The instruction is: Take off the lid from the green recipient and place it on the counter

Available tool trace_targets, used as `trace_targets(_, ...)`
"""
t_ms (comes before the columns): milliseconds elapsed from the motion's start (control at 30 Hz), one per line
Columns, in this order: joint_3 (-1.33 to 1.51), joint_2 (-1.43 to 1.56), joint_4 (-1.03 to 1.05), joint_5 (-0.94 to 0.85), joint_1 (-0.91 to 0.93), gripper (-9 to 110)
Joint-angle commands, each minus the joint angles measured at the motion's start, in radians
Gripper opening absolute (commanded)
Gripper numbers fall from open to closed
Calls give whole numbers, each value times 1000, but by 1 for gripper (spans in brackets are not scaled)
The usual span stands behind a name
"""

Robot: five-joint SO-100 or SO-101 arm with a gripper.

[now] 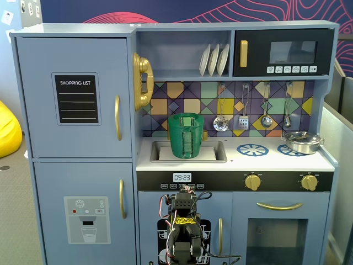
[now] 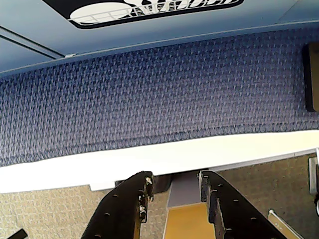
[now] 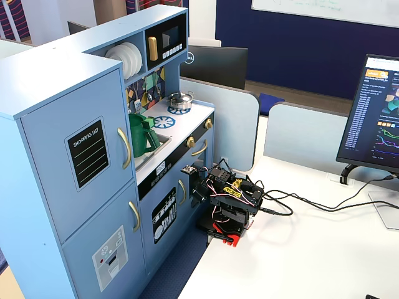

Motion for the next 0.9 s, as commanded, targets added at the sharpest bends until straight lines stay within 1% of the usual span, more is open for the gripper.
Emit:
trace_targets(0,-2,-2,184,15,91,0)
trace_targets(533,-3,-2,173,8,89,0)
trace_targets(567,-5,-3,135,12,89,0)
trace_targets(667,-72,-9,-71,3,91,0)
trace_targets(700,-129,-40,-155,-35,89,0)
trace_targets(733,-199,-78,-238,-117,95,0)
trace_targets(800,-379,-175,-426,-84,86,0)
trace_targets(867,-551,-275,-561,-130,80,0)
